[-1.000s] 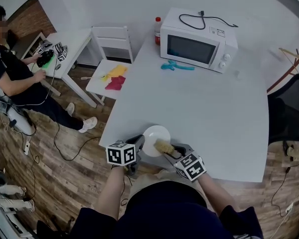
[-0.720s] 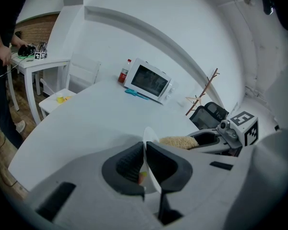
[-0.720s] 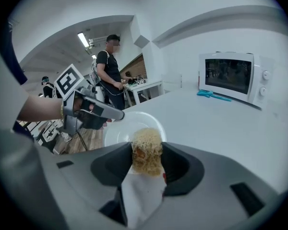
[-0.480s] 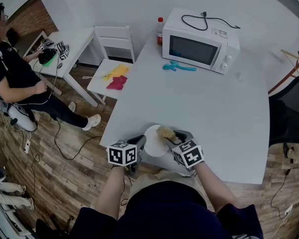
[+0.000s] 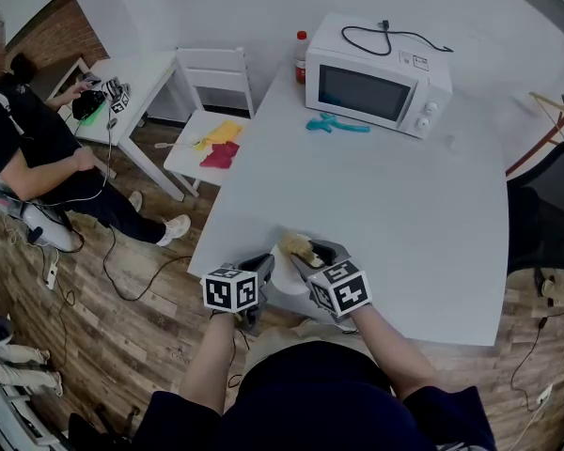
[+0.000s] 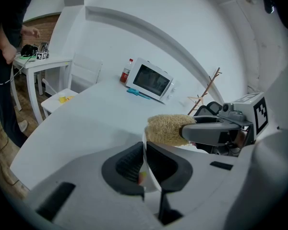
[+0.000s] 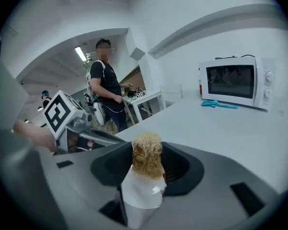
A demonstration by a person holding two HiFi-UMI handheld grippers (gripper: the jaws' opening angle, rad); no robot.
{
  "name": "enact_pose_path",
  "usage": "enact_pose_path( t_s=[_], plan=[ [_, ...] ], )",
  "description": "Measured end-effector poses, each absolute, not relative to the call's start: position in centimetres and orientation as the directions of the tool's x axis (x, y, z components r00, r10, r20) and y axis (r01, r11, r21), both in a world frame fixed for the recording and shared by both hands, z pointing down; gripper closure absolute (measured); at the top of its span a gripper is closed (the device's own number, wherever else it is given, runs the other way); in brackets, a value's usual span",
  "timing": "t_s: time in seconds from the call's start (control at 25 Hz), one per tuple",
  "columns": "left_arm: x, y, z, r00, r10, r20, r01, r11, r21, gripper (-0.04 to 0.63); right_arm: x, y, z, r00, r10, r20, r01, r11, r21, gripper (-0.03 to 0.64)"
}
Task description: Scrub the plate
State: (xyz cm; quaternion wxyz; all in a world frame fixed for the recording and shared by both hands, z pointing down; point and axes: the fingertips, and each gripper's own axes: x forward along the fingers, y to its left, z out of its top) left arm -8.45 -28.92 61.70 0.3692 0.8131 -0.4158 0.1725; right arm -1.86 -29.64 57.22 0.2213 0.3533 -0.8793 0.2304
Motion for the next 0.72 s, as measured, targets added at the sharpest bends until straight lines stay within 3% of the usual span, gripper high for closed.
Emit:
enact_pose_path(
  t_s=[0.52, 0.72],
  plan=[
    [-8.8, -29.4, 61.8, 0.576, -0.563, 0.592, -0.817, -0.364, 0.447, 0.563, -2.1, -25.1, 58.7, -0.765, -0.376, 0.523, -0.621, 0.647, -0.442, 0.437],
    [-8.8, -29.6, 61.9, 0.566, -0.566, 0.599, -0.824, -0.368, 0.430, 0.563, -1.7, -22.7, 60.4, -0.753, -0.306, 0.582, -0.593, 0.700, -0.398, 0.437]
  ],
)
